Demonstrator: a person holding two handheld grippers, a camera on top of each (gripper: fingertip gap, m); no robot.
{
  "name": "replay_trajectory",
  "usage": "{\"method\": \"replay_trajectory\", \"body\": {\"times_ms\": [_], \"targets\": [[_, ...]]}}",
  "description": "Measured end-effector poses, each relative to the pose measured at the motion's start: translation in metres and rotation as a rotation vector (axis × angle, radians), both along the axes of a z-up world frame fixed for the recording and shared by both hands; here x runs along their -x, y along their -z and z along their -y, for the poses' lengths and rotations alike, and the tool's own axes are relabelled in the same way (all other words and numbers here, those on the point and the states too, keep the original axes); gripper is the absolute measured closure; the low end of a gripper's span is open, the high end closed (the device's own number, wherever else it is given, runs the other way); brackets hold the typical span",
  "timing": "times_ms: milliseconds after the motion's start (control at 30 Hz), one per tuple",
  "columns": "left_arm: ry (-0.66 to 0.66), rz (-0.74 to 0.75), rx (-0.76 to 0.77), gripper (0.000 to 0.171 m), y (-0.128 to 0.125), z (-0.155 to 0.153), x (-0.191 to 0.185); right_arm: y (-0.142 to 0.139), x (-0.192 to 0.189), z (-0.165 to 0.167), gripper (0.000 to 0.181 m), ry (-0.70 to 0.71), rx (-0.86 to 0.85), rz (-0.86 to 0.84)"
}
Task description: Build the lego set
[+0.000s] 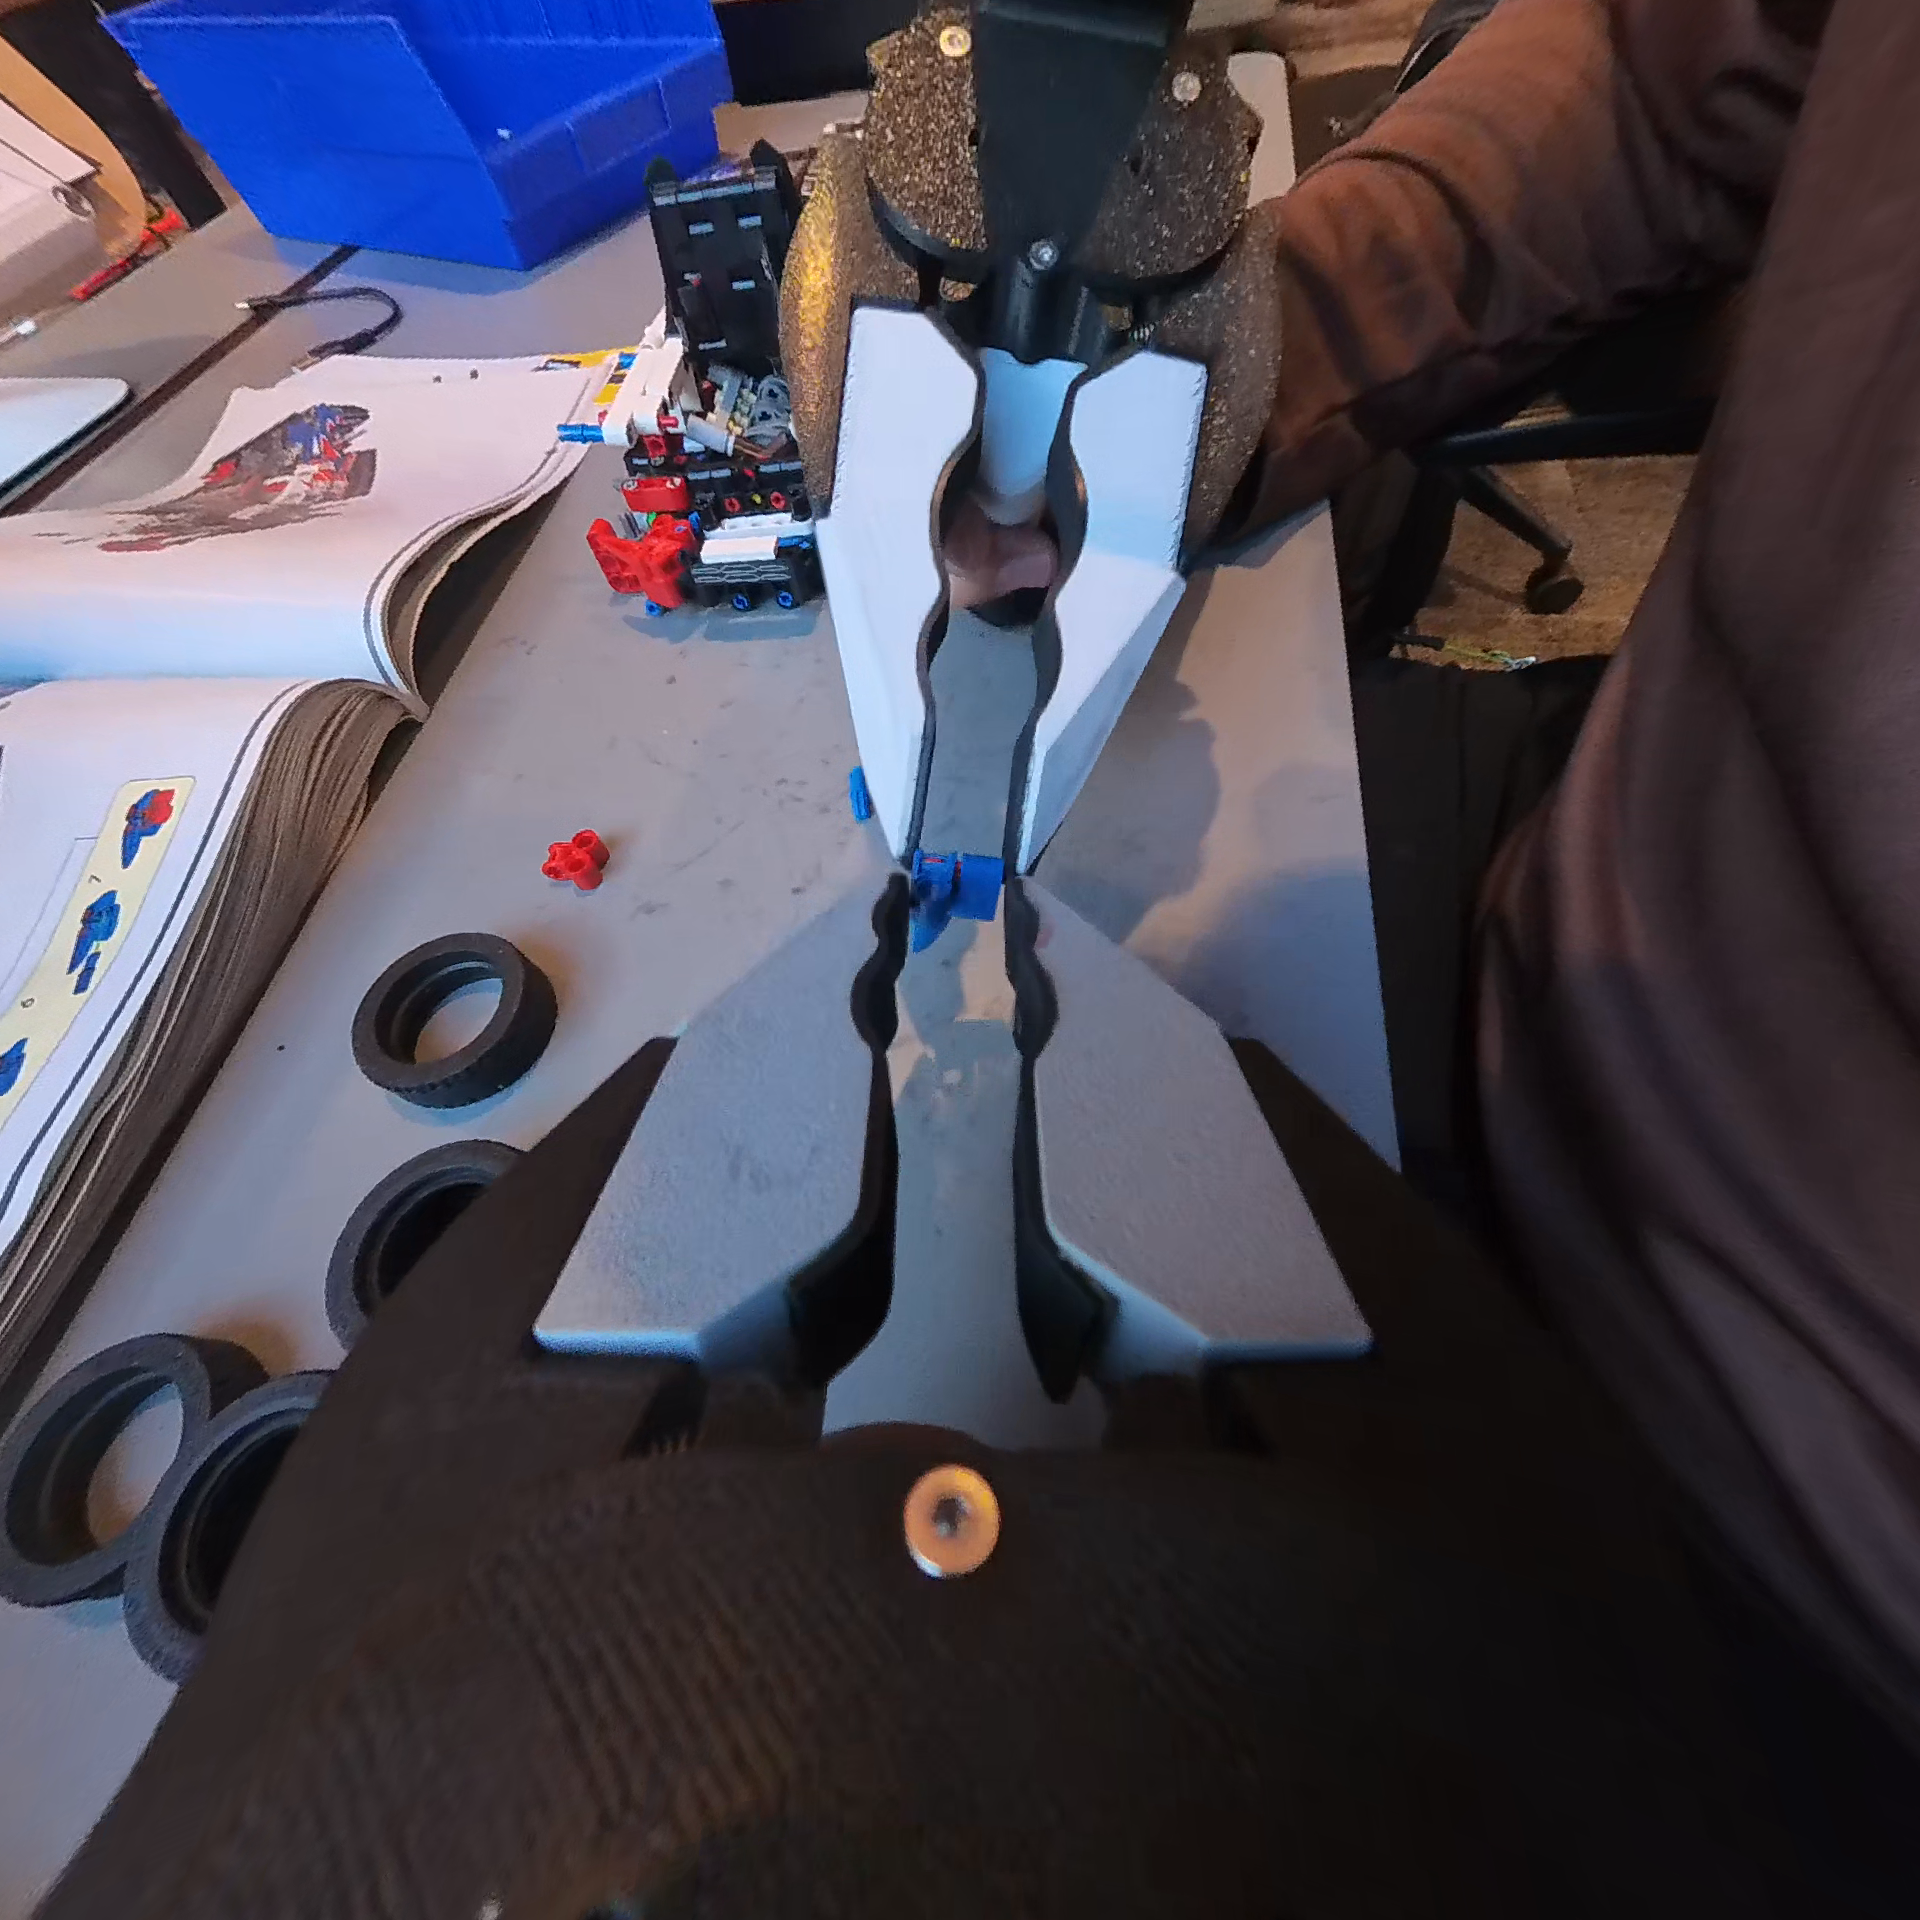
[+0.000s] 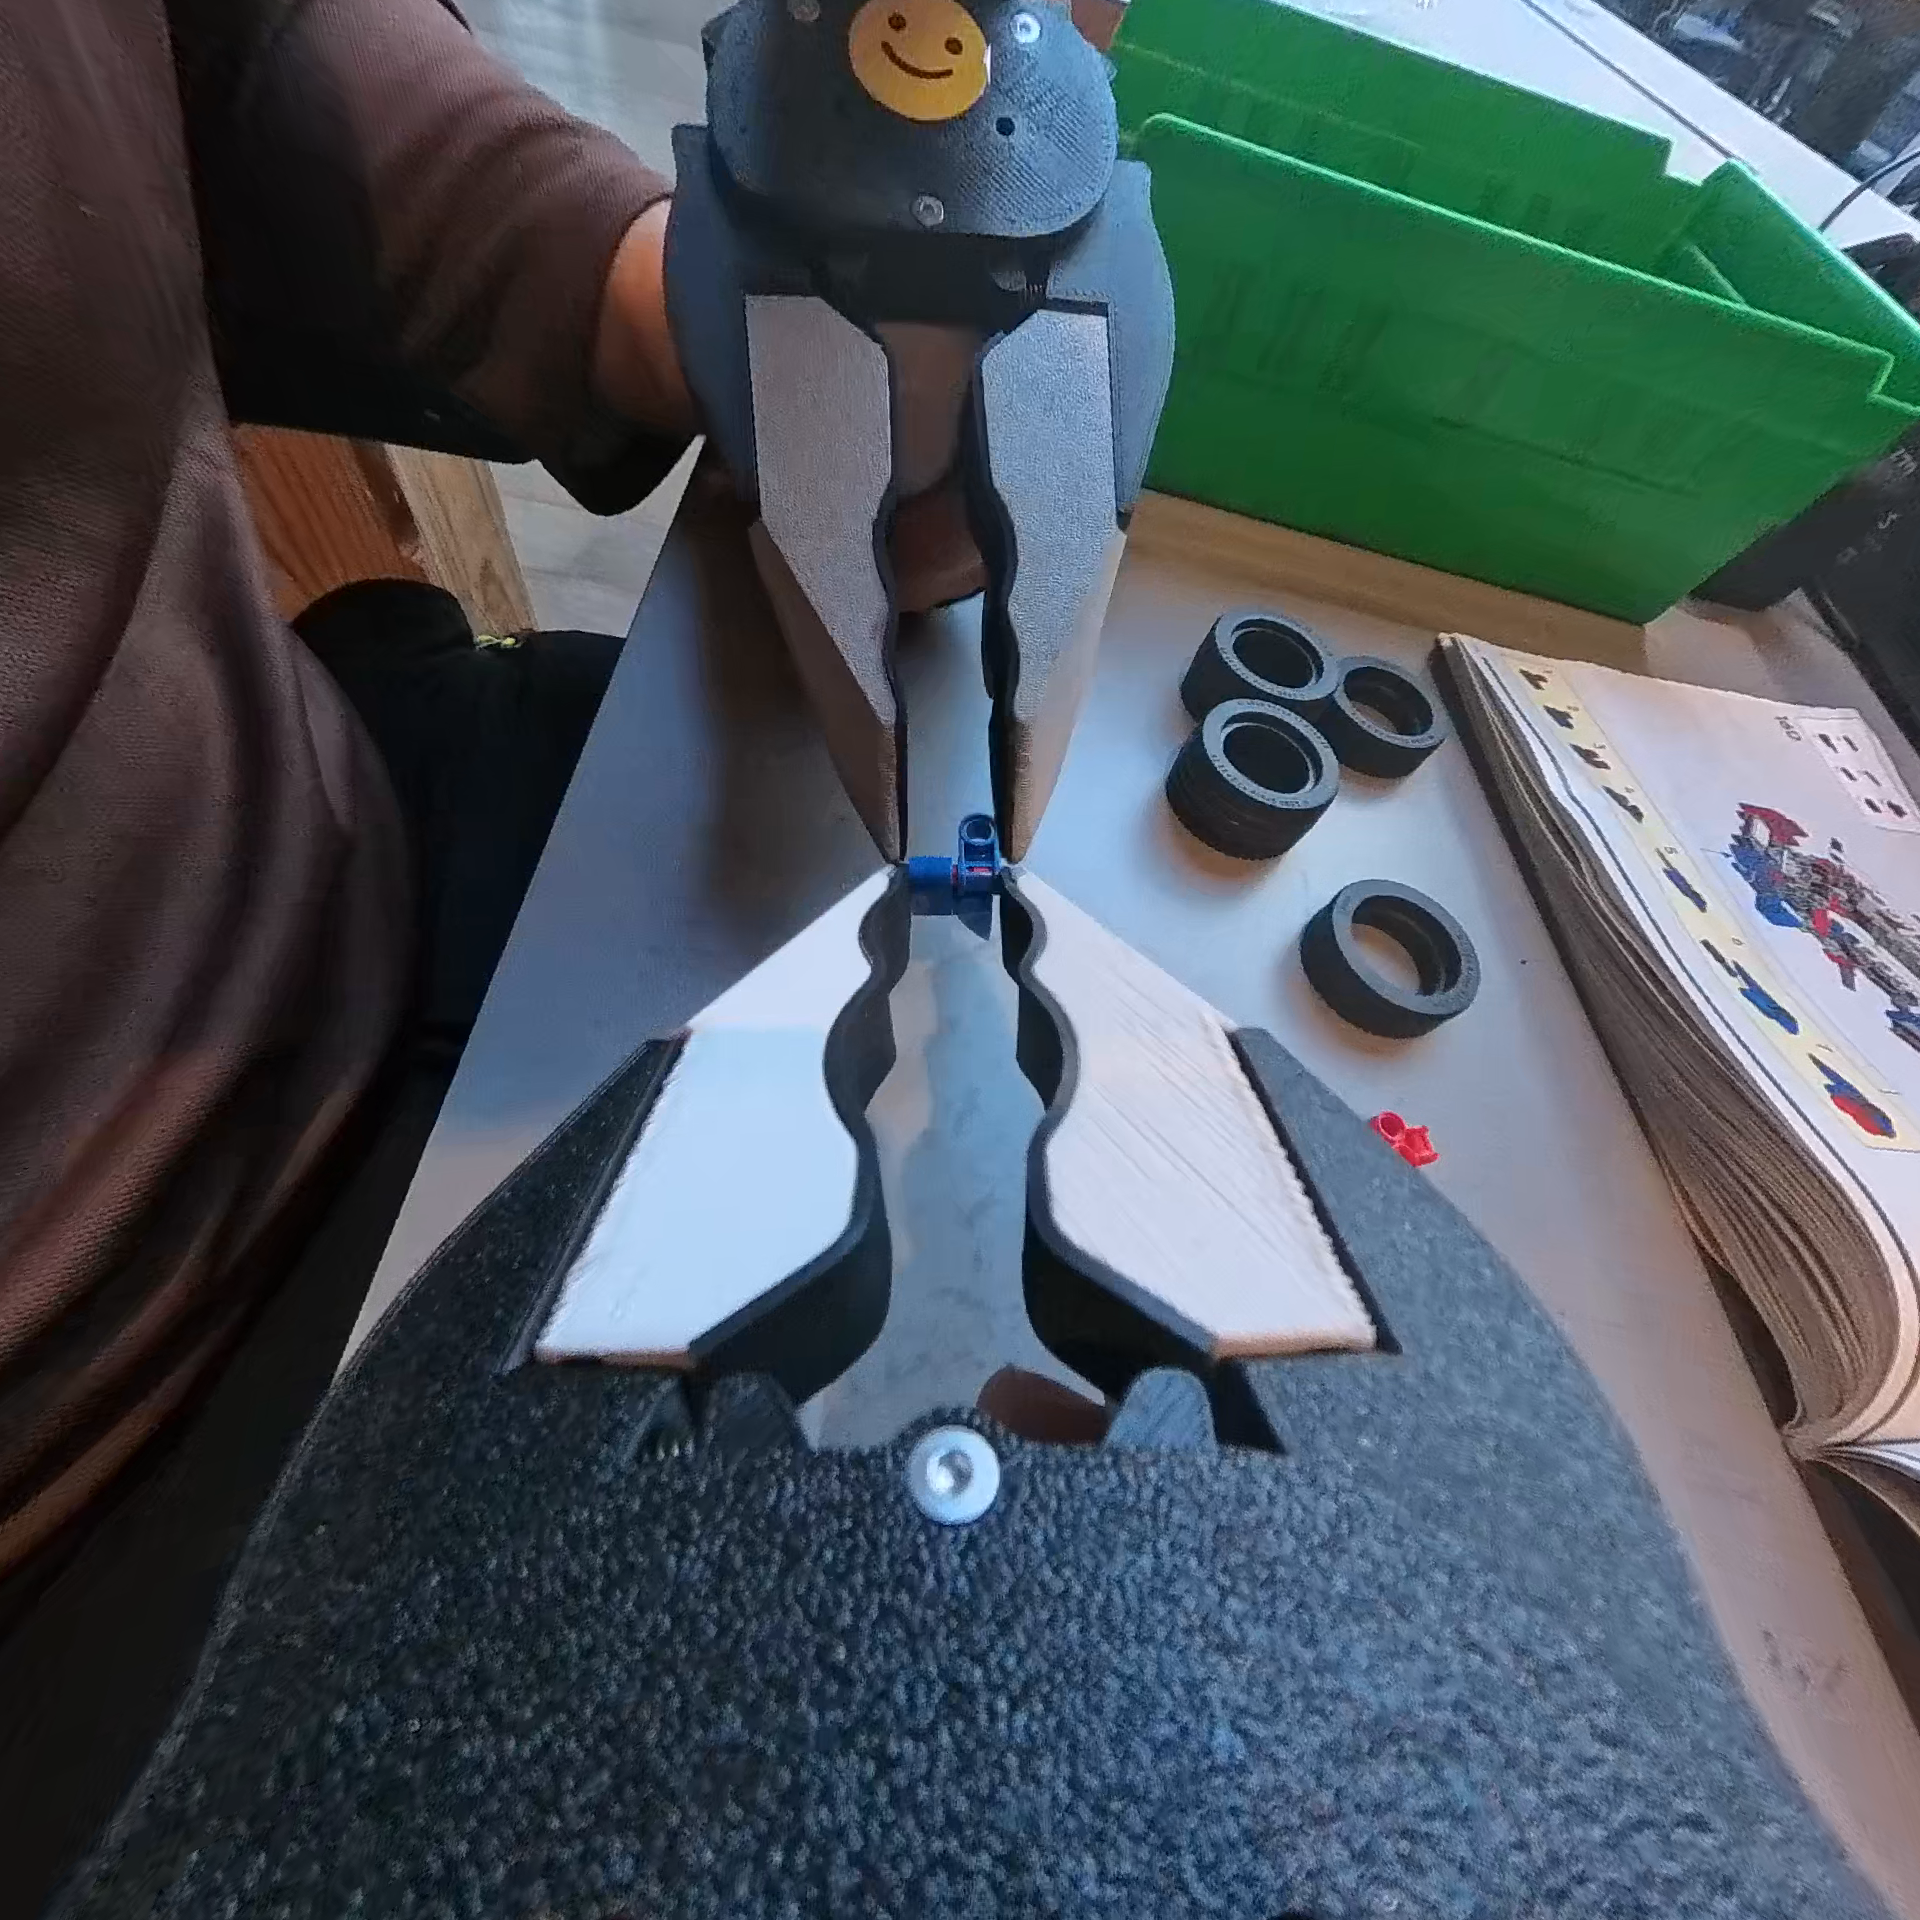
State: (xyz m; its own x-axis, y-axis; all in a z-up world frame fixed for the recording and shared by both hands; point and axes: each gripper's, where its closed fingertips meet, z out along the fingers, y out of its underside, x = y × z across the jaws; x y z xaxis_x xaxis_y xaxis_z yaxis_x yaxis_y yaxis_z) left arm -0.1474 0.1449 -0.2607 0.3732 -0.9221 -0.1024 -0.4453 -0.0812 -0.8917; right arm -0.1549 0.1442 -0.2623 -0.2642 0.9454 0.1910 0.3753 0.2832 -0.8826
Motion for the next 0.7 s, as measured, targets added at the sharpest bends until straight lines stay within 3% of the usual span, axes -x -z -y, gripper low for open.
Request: {"method": "replay_trajectory", "body": {"times_ms": [100,400,700], "targets": [[0.005,-0.027,0.009,0.15,0.004,0.001,0.0,0.0,0.0,-0.001,0.165,0.002,0.01,0.004],[-0.003,-0.07,-0.001,0.155,0.009,0.0,0.0,0.005,0.001,0.002,0.165,-0.014,0.014,0.035],[-0.016,-0.134,0.006,0.157,0.018,-0.001,0.0,0.013,0.001,0.001,0.165,0.002,-0.082,0.06]]}}
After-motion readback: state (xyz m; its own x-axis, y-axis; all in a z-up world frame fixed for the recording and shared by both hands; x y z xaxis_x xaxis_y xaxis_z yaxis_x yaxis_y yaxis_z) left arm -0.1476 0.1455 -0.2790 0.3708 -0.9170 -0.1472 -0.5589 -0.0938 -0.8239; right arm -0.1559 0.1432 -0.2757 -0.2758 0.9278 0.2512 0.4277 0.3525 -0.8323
